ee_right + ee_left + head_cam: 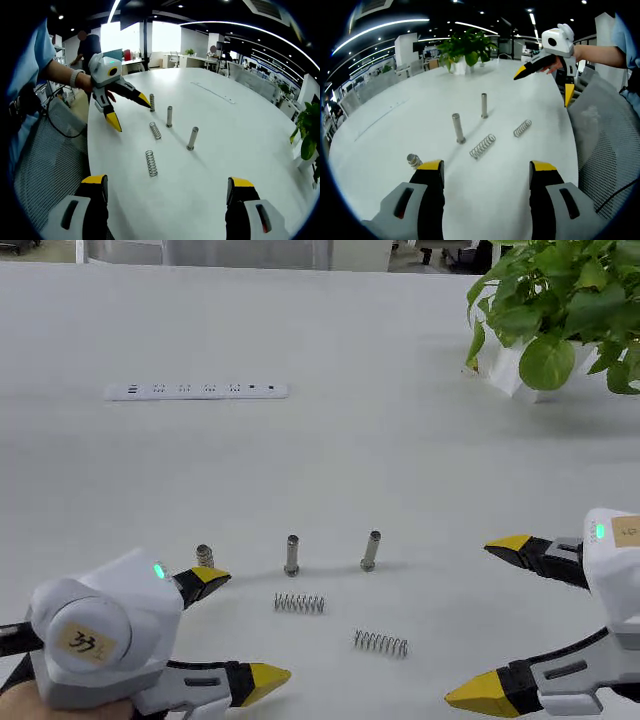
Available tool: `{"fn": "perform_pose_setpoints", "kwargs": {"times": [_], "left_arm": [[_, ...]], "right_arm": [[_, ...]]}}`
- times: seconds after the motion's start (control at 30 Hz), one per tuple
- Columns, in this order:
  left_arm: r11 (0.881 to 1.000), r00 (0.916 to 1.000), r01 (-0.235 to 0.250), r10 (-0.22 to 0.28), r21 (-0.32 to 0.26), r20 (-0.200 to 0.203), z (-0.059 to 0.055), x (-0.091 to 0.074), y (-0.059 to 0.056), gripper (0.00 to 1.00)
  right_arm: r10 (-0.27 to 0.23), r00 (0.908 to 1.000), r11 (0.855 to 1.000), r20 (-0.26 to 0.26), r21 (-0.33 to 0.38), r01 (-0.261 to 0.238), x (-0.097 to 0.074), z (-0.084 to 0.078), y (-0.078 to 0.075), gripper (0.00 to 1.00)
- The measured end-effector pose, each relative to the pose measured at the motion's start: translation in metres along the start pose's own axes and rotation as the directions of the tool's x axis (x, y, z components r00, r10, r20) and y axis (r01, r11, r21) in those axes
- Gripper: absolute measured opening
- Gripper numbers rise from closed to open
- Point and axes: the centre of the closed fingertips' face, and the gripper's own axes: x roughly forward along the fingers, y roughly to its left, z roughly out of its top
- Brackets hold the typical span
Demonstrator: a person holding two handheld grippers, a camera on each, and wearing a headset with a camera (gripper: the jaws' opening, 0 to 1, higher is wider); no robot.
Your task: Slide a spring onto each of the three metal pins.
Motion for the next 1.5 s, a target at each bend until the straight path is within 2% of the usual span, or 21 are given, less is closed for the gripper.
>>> {"fn": "perform_pose_setpoints", "kwargs": {"times": [0.27,0.37,0.53,0.8,1.07,1.23,1.33,1.5], "left_arm": [[0.998,0.9987,0.042,-0.041,0.036,-0.03,0.001,0.022,-0.001,0.51],[0.996,0.9969,0.054,-0.05,0.067,-0.06,0.0,0.031,-0.001,0.47],[0.996,0.9945,0.072,-0.067,0.055,-0.08,-0.001,0.041,0.0,0.39],[0.996,0.9897,0.079,-0.073,0.04,-0.123,-0.004,0.042,0.005,0.28],[0.994,0.9824,0.088,-0.077,0.057,-0.17,-0.007,0.04,0.008,0.2],[0.99,0.9715,0.112,-0.092,0.081,-0.219,-0.006,0.041,0.007,0.16],[0.987,0.9612,0.13,-0.103,0.091,-0.256,-0.007,0.041,0.005,0.14],[0.981,0.9374,0.155,-0.109,0.116,-0.331,-0.007,0.043,0.006,0.13]], "right_arm": [[-0.013,0.9999,0.999,0.005,0.038,0.013,0.0,-0.009,0.004,0.99],[-0.017,0.9998,0.998,0.01,0.053,0.016,0.0,-0.012,0.005,0.99],[-0.021,0.9997,0.997,0.013,0.073,0.02,-0.001,-0.016,0.007,0.99],[-0.022,0.9996,0.995,0.019,0.095,0.02,0.0,-0.018,0.012,0.99],[-0.022,0.9995,0.995,0.023,0.099,0.02,0.0,-0.017,0.013,0.99],[-0.021,0.9995,0.995,0.023,0.1,0.018,0.0,-0.017,0.016,0.99],[-0.02,0.9995,0.995,0.023,0.101,0.018,0.0,-0.017,0.017,0.99],[-0.021,0.9995,0.994,0.025,0.105,0.018,0.0,-0.018,0.019,0.98]]}}
